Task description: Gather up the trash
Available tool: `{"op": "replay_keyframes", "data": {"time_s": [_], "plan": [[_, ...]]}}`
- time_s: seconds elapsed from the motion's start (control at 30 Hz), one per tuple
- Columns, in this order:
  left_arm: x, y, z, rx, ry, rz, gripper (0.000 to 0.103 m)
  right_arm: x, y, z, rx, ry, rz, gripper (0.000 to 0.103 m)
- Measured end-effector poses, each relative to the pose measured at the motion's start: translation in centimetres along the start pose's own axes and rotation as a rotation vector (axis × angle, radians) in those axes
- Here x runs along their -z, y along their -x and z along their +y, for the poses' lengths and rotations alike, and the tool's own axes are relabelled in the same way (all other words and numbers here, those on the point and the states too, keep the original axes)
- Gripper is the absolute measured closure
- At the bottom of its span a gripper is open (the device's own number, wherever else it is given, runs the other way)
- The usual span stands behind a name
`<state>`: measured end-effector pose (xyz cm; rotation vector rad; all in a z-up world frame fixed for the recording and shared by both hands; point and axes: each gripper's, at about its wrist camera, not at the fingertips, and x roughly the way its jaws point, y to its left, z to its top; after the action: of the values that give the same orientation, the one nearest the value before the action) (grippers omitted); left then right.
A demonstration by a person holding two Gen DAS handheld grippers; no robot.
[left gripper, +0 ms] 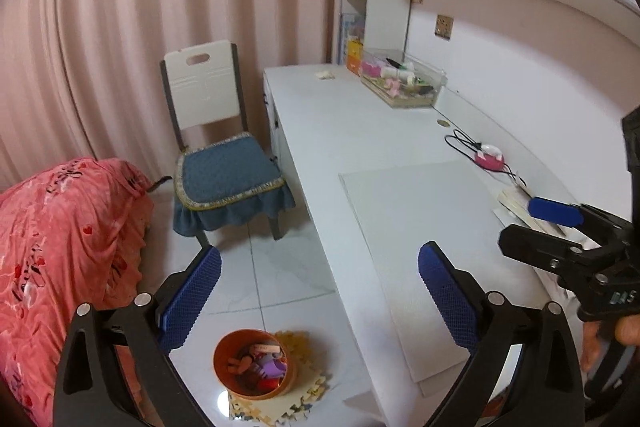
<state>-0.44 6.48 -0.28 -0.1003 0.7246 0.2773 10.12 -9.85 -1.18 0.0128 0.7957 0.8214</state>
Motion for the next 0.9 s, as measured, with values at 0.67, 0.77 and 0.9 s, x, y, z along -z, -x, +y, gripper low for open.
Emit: {"op": "replay_keyframes", "data": {"time_s": [0.67, 0.77, 0.9], "plan": [[-0.1, 1.8, -1.2, -0.123, 0.079, -0.054, 0.006, -0.6, 2.1, -0.3, 0.057, 0.006, -0.061, 0.005], [-0.1, 2.0, -1.3, -0.11, 0.071, -0.063, 0.006, -0.5, 1.8, -0.1, 0.058, 0.005, -0.054, 0.005], [-0.1, 2.1, -1.6, -0.114, 0.06, -0.07, 0.006, -0.4, 1.4, 0.0, 0.054, 0.011, -0.048, 0.005]]}}
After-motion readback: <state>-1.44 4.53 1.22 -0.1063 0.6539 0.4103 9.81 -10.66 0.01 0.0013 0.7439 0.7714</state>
